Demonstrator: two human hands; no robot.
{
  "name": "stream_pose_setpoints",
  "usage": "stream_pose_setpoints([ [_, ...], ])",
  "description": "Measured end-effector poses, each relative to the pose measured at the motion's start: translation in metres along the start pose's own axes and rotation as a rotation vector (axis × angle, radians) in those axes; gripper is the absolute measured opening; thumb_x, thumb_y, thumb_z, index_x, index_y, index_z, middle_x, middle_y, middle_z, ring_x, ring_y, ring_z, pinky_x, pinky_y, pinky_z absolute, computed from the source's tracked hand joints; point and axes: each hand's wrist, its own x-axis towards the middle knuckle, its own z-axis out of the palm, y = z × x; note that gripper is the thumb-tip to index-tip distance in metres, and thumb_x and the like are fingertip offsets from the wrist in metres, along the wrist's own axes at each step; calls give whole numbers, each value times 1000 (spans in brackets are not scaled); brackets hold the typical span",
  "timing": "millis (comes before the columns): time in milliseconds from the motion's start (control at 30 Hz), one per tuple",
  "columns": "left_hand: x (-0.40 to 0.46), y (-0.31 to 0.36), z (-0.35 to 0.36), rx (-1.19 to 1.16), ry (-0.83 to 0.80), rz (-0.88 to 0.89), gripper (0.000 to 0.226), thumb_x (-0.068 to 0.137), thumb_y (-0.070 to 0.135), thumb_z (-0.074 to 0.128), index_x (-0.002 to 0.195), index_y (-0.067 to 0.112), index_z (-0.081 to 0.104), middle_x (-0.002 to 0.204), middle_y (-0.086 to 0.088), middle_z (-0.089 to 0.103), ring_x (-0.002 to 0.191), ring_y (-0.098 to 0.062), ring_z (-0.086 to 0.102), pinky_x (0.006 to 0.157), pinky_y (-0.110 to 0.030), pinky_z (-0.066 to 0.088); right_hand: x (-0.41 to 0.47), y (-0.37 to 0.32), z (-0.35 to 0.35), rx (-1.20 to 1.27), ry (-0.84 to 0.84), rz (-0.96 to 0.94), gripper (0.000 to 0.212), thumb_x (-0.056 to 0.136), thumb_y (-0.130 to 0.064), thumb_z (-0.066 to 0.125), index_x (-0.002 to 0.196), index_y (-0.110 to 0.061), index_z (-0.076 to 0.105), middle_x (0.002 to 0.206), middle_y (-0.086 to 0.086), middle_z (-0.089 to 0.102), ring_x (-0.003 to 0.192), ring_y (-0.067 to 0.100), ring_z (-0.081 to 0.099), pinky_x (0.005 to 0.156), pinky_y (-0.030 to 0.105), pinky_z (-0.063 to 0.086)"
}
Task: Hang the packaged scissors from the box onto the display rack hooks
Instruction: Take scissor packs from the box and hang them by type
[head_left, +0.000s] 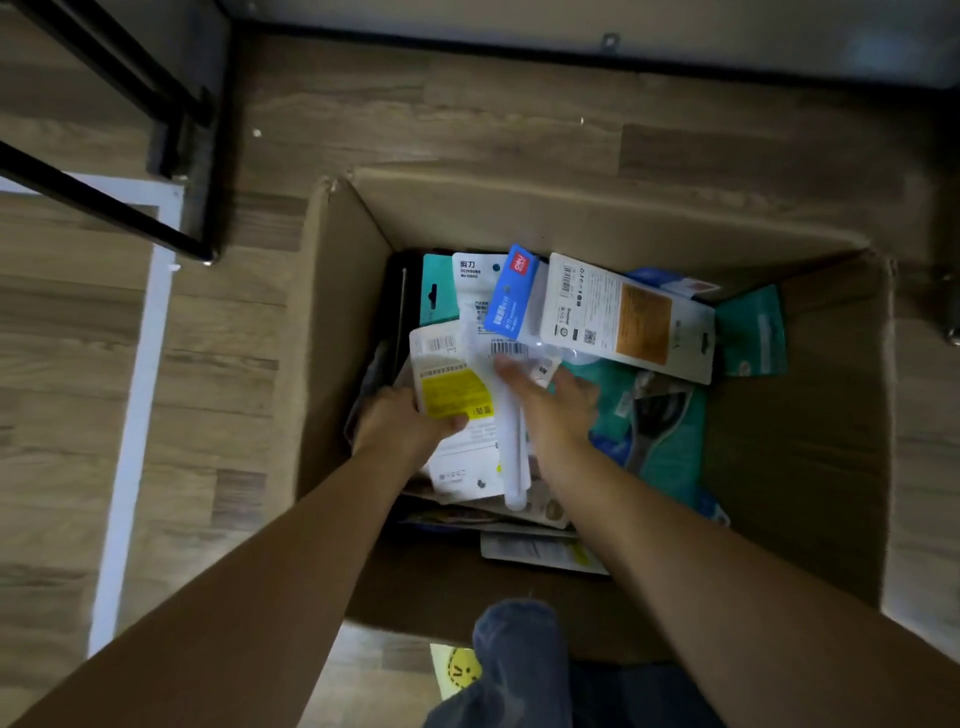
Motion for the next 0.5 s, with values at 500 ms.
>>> stream_pose_setpoints([
  [500, -14, 22, 15, -971, -285, 35, 17, 67, 10, 77, 79, 23, 74, 95, -5, 74, 84, -20, 71, 79, -37, 55, 27, -26, -33, 959, -354, 421, 17, 92, -26, 55, 89, -11, 65, 74, 8, 72, 80, 24, 68, 74, 44, 55],
])
